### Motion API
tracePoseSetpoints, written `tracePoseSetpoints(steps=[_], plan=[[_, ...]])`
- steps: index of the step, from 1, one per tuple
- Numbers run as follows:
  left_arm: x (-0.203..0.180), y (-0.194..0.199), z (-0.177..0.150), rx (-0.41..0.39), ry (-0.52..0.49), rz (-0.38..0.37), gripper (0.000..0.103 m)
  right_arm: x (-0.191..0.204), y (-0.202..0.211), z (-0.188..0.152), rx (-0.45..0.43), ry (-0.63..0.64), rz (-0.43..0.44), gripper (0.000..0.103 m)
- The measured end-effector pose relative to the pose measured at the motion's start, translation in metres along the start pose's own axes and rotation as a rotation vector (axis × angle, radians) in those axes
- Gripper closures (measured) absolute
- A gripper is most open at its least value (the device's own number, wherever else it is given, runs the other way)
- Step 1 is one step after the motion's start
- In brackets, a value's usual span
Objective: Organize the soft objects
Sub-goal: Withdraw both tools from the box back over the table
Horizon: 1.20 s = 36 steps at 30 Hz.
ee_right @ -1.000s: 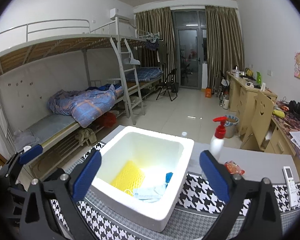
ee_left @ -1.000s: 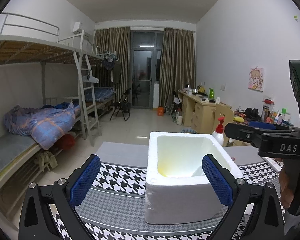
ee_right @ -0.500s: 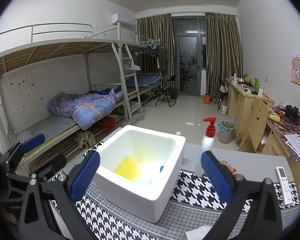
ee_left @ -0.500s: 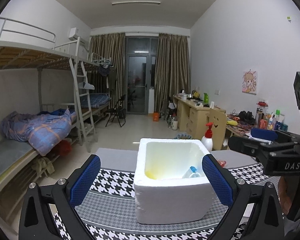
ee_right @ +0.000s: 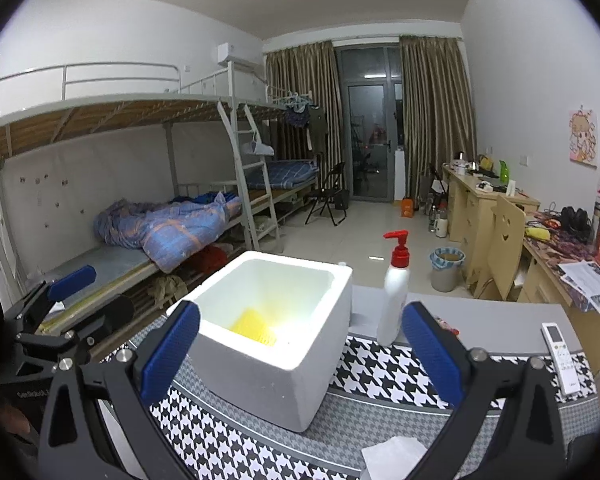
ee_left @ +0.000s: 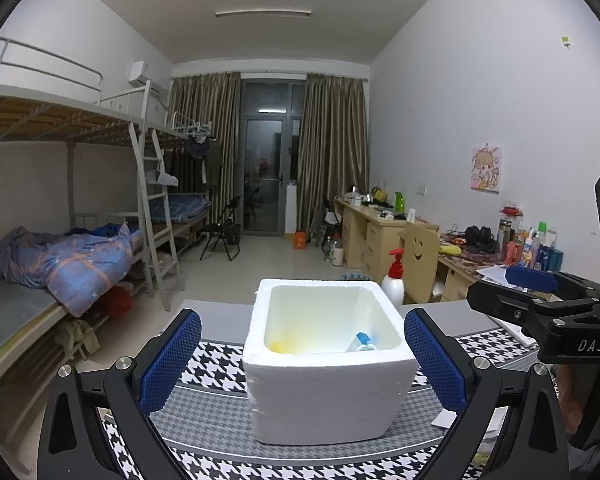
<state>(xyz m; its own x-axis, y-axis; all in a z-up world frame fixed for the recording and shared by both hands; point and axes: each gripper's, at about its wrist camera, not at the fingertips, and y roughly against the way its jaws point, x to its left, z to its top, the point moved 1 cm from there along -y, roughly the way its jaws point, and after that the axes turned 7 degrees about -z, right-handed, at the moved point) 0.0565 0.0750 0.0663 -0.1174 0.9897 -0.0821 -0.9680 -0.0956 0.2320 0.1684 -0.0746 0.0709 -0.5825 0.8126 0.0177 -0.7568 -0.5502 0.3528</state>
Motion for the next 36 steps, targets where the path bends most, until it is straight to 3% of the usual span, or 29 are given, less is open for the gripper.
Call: tracePoseSetpoints(steps=[36], plan=[[-0.024,-0.003,-0.018,0.004,-0.032,-0.056,0.001,-0.035,0.029,-0.048,-0.014,-0.012,-0.103,0.001]])
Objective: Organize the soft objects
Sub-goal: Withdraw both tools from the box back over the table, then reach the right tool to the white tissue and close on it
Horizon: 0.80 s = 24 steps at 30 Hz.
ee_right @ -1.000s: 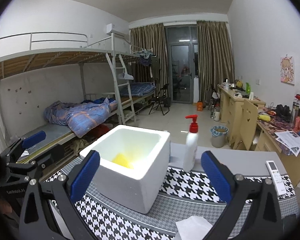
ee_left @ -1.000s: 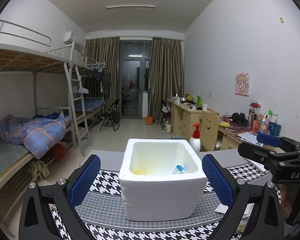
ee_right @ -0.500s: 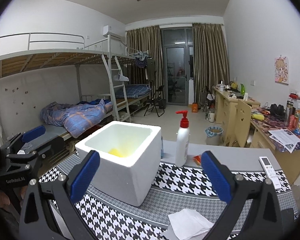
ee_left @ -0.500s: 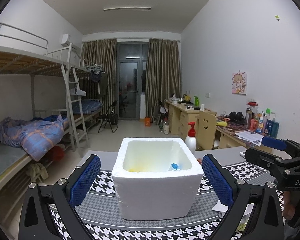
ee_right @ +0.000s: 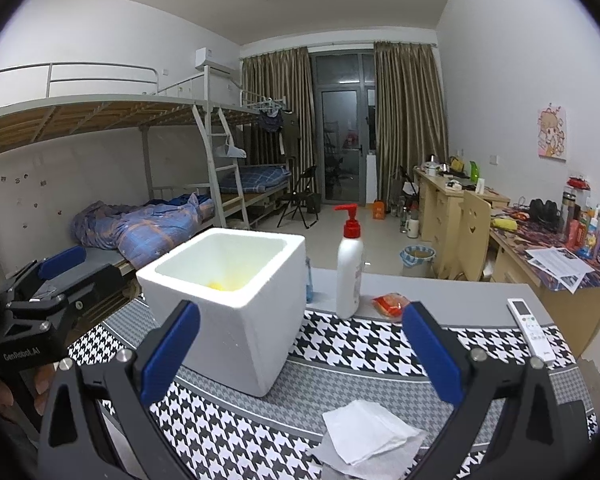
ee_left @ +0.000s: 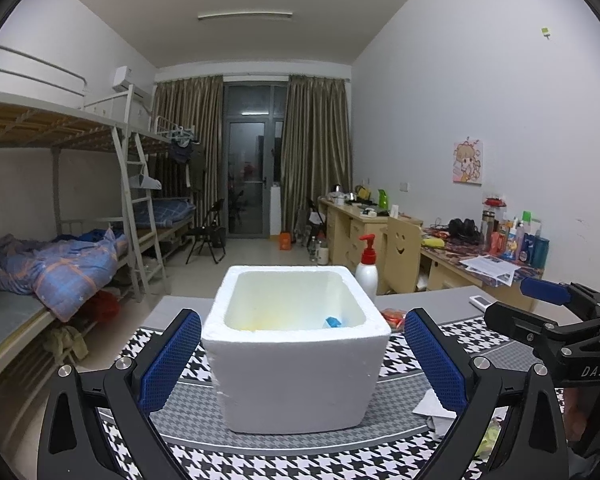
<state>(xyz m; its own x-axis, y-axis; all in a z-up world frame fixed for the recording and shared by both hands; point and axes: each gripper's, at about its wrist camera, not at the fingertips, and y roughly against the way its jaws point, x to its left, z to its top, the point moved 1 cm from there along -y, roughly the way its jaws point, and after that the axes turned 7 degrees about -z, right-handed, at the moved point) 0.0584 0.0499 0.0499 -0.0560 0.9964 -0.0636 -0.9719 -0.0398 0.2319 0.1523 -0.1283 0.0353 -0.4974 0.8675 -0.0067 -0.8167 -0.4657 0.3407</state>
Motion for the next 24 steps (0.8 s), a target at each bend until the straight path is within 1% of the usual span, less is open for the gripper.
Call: tracePoseSetpoints(steps=[6,16,24], plan=[[-0.007,-0.006,-0.006,0.018,-0.001,-0.033,0.001,-0.009,0.004,-0.010,0.010,-0.010,-0.036,0.001],[-0.021,-0.013,-0.016,0.042,-0.009,-0.095,0.001,-0.026,0.008,-0.015,0.033,-0.031,-0.095,0.001],[-0.029,-0.018,-0.020,0.065,-0.021,-0.130,0.001,-0.045,0.013,-0.020,0.043,-0.065,-0.139,0.001]])
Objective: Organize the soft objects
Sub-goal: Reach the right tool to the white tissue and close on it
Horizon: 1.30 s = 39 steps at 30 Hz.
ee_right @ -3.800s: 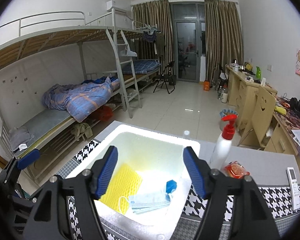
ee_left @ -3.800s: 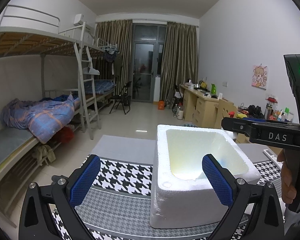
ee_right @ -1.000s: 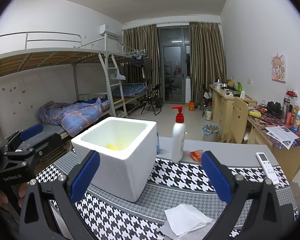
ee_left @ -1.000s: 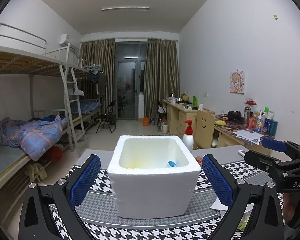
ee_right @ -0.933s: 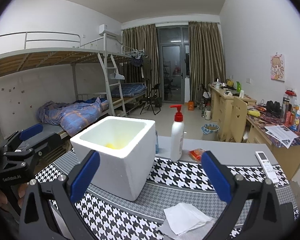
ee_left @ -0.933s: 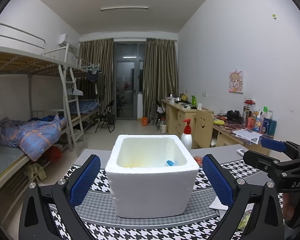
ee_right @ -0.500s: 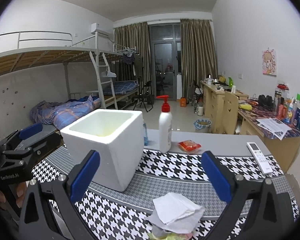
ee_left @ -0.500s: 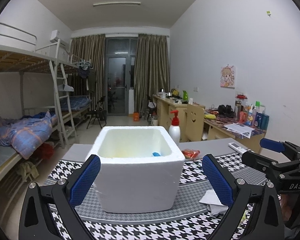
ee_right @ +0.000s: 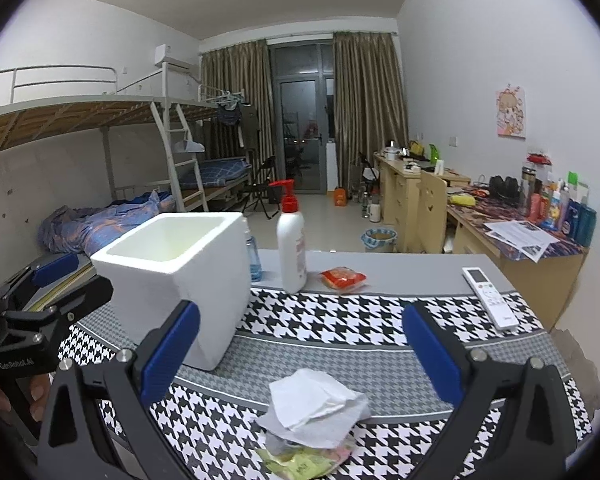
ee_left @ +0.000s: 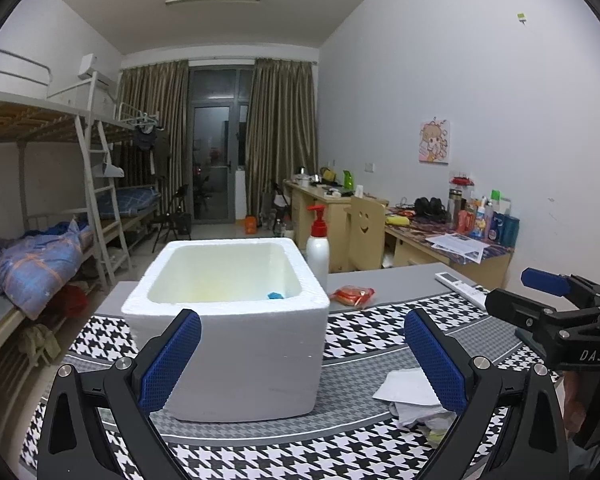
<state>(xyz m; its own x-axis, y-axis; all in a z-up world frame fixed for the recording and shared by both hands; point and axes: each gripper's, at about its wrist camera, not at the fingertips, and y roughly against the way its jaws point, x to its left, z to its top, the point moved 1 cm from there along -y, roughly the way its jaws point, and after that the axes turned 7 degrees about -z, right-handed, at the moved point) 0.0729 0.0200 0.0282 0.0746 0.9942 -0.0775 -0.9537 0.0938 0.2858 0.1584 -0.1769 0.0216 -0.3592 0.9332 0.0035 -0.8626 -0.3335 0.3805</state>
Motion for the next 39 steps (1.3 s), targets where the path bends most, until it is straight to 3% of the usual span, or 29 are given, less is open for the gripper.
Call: tracePoseSetpoints(steps=[39], plan=[[-0.033,-0.055,-0.023,0.157,-0.026,-0.120,0.001,-0.059,-0.032,-0.042,0.170,-0.061,-0.081,0.001]])
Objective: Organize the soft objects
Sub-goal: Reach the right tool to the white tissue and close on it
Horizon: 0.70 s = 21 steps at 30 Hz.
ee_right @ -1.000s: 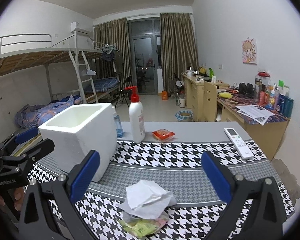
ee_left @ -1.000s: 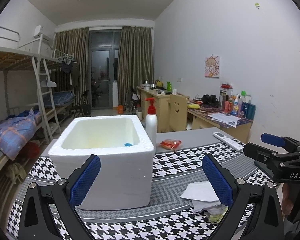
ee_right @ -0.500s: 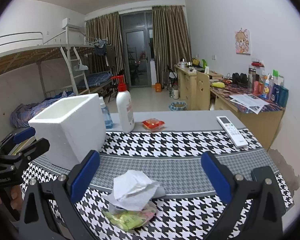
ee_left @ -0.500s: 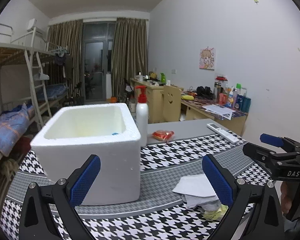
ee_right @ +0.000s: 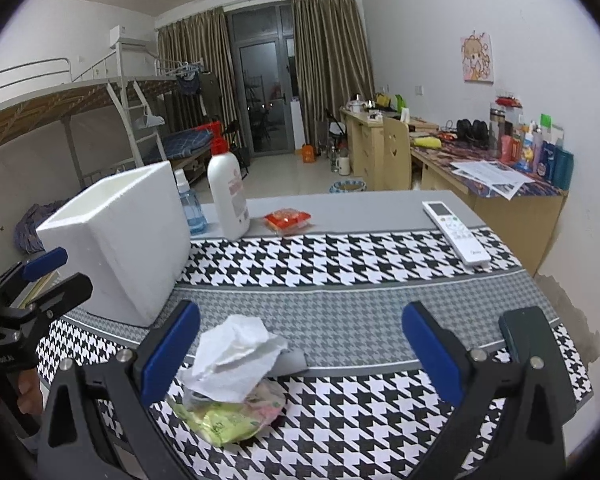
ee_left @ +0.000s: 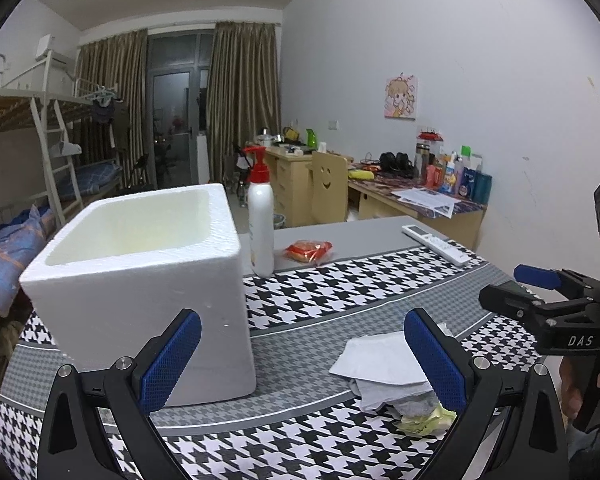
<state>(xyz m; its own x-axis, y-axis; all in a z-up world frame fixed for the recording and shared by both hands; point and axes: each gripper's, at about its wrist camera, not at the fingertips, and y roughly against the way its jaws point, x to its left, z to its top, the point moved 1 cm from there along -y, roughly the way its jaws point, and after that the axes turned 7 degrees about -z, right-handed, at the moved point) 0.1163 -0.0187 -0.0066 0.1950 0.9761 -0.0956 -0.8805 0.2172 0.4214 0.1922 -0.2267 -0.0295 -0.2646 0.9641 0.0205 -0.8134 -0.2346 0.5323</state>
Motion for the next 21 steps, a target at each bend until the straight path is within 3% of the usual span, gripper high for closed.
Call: tracePoseSetpoints(steps=[16,21], plan=[[-0.001,-0.020,-0.006,0.043,0.018,0.003,0.001,0.000,-0.024,-0.021,0.093,0.018,0.081,0.006],[-0.007,-0.029,-0.009,0.069,0.006,-0.002,0.001,0.001,-0.035,-0.028,0.143,0.013,0.121,0.020]])
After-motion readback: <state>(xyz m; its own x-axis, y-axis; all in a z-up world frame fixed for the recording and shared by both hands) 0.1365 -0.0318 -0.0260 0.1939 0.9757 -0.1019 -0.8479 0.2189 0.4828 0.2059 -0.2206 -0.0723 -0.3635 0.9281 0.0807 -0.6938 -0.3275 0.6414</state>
